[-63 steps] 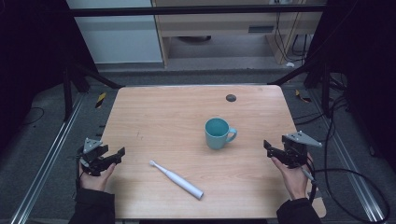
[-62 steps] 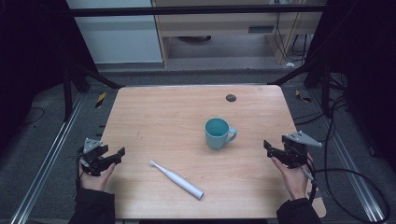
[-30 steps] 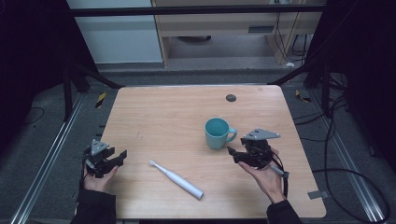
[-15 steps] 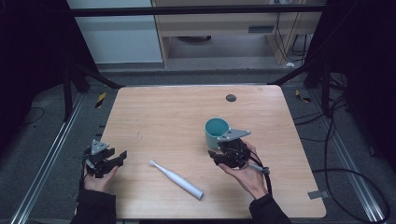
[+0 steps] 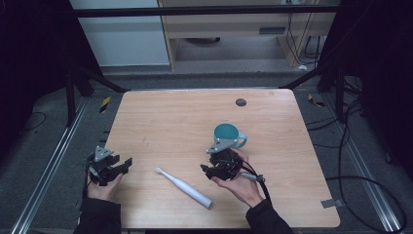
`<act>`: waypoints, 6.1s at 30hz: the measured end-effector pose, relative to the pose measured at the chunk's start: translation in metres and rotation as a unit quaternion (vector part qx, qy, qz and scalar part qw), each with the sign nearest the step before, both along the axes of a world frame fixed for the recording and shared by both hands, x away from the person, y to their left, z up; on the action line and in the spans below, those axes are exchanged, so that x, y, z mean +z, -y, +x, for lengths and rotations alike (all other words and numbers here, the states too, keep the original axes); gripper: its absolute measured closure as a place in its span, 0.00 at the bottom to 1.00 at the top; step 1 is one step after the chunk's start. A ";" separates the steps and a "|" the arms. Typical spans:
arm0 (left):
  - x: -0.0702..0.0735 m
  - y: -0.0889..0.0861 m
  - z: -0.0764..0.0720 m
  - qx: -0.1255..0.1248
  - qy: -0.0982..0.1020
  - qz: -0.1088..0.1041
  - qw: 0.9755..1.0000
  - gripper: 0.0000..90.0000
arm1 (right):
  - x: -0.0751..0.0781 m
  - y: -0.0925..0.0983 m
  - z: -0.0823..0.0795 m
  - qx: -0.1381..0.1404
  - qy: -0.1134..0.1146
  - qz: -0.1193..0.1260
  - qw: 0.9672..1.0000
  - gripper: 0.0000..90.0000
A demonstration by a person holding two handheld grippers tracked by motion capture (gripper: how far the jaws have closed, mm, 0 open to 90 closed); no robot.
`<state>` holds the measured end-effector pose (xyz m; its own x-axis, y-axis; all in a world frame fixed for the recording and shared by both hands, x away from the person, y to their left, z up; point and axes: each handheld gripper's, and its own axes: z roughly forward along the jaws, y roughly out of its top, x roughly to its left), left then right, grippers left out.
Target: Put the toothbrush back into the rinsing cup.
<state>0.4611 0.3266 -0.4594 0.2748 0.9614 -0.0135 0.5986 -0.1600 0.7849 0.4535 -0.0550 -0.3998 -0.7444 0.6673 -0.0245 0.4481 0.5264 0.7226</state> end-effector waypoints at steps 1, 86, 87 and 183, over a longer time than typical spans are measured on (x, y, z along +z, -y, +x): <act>0.000 0.000 0.000 0.000 0.000 0.000 1.000 0.50 | 0.000 0.000 0.000 0.000 0.000 0.000 1.000 0.52; -0.001 0.000 0.002 -0.003 -0.014 0.001 1.000 0.49 | -0.068 -0.074 -0.004 0.071 -0.192 -0.169 0.964 0.65; -0.001 0.000 0.002 -0.003 -0.014 0.001 1.000 0.49 | -0.069 -0.075 -0.004 0.070 -0.192 -0.169 0.964 0.65; -0.004 0.000 0.002 0.002 -0.016 0.004 1.000 0.49 | 0.006 0.000 0.024 -0.054 0.069 0.204 0.975 0.74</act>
